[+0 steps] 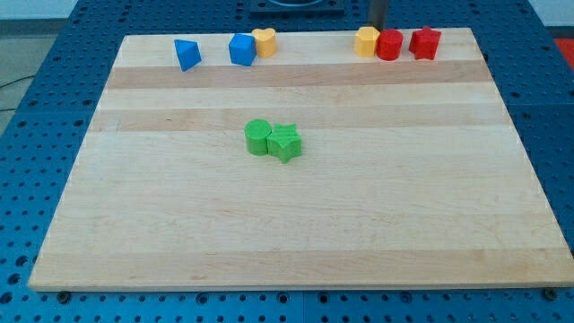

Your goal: Separate yellow heart from blue cube

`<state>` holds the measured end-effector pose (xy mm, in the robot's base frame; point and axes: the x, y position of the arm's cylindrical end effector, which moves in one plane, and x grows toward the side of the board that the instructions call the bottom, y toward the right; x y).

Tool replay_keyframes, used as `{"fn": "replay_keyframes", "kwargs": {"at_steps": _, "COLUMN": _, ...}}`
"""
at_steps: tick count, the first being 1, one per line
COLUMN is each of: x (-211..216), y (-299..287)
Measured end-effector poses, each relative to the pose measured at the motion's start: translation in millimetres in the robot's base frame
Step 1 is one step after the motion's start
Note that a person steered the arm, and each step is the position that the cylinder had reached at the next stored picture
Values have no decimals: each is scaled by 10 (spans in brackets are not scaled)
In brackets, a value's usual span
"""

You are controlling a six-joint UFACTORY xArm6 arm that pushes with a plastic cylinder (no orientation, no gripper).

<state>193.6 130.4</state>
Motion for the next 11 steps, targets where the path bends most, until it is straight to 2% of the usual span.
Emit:
{"fn": "replay_keyframes", "kwargs": {"at_steps": 1, "x": 106, "y": -403}}
{"fn": "replay_keyframes", "kwargs": {"at_steps": 3, "x": 1210, "y": -218}}
{"fn": "replay_keyframes", "kwargs": {"at_steps": 4, "x": 1149, "y": -200}}
{"fn": "replay_keyframes", "kwargs": {"at_steps": 5, "x": 1095, "y": 183}}
{"fn": "replay_keyframes", "kwargs": {"at_steps": 6, "x": 1556, "y": 462}}
{"fn": "replay_keyframes", "kwargs": {"at_steps": 7, "x": 1896, "y": 462}}
{"fn": "replay_keyframes", "kwargs": {"at_steps": 8, "x": 1537, "y": 385}}
{"fn": "replay_keyframes", "kwargs": {"at_steps": 9, "x": 1638, "y": 205}}
{"fn": "replay_keyframes", "kwargs": {"at_steps": 10, "x": 1951, "y": 97}}
{"fn": "replay_keyframes", "kwargs": {"at_steps": 11, "x": 2004, "y": -155}}
